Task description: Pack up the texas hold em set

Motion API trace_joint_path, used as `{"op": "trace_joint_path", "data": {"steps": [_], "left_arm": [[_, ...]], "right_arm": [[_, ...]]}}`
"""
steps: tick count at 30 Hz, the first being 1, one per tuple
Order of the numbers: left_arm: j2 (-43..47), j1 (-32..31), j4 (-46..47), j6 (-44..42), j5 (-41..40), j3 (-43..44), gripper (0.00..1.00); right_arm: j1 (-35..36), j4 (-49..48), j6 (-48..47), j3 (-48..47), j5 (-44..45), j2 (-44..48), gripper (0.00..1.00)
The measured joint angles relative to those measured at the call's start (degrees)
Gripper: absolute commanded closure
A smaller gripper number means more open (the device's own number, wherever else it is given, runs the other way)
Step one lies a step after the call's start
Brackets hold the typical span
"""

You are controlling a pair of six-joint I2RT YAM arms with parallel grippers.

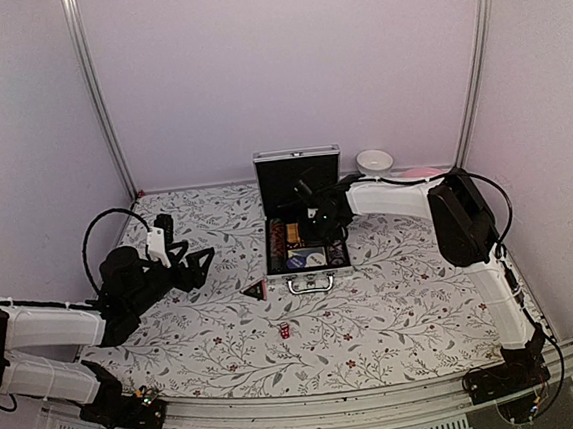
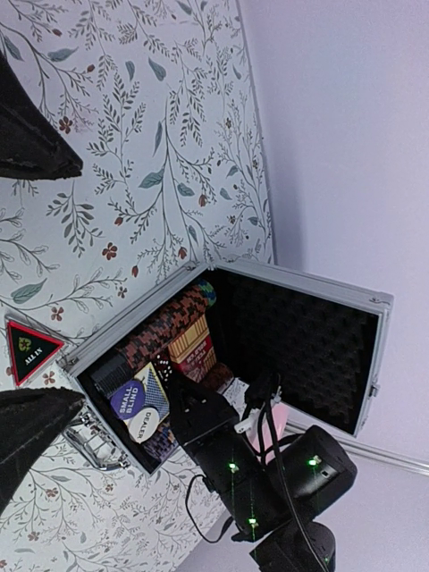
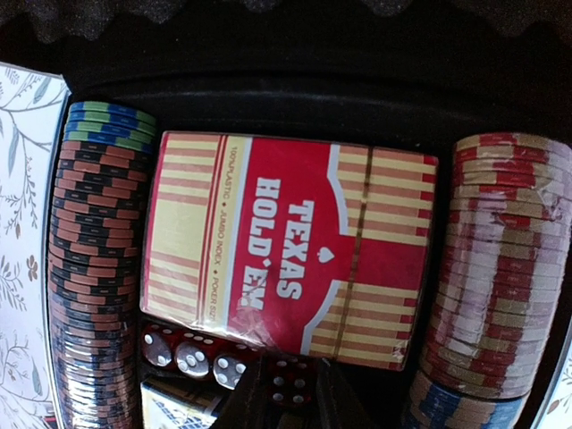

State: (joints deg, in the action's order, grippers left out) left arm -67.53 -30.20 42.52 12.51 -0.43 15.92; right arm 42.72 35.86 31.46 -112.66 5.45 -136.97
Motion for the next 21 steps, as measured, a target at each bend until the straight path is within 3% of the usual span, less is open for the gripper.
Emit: {"op": "trace_joint_path", "data": {"steps": [21], "left_arm": [[0.00,0.00,0.00,0.00,0.15,0.00,0.20]], "right_arm": [[-0.37,0.94,0.72,0.81,1.57,1.60,0.68]]}}
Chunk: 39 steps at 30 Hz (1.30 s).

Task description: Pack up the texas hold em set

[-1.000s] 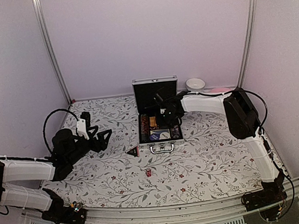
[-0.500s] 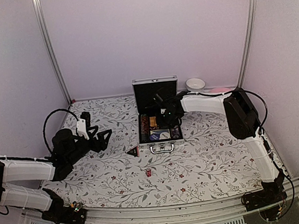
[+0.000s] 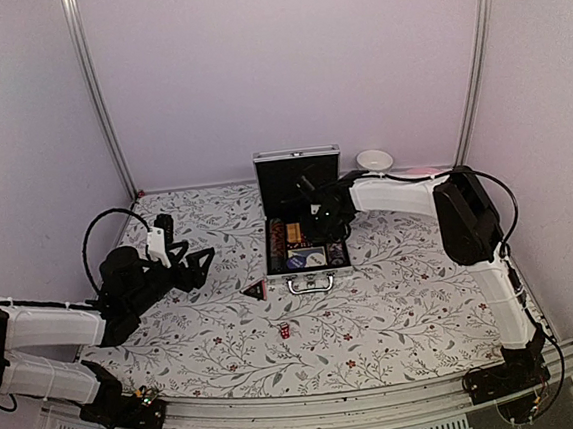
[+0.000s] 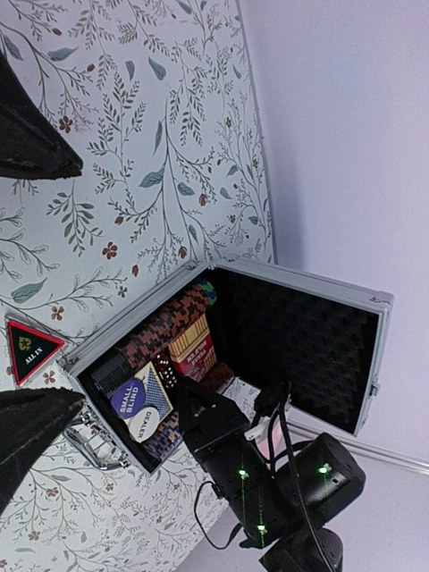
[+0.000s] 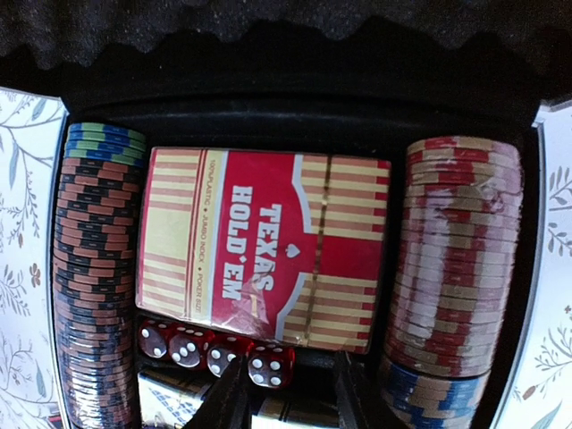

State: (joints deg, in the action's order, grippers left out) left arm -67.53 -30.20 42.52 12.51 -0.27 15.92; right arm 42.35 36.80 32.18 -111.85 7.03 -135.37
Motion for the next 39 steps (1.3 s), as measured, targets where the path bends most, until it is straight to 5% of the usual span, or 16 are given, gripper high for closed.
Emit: {"op": "trace_joint_path", "data": {"steps": [14,39], "left_arm": [[0.00,0.00,0.00,0.00,0.02,0.00,0.20],[0.00,0.00,-0.07,0.00,0.00,0.00,0.20]], "right_arm": [[-0.61,-0.46,-0.09,1.57,0.55,2.56,0.88],[-0.52,-1.20,-0.07,1.68,-0.48,-0.20,0.89]]}}
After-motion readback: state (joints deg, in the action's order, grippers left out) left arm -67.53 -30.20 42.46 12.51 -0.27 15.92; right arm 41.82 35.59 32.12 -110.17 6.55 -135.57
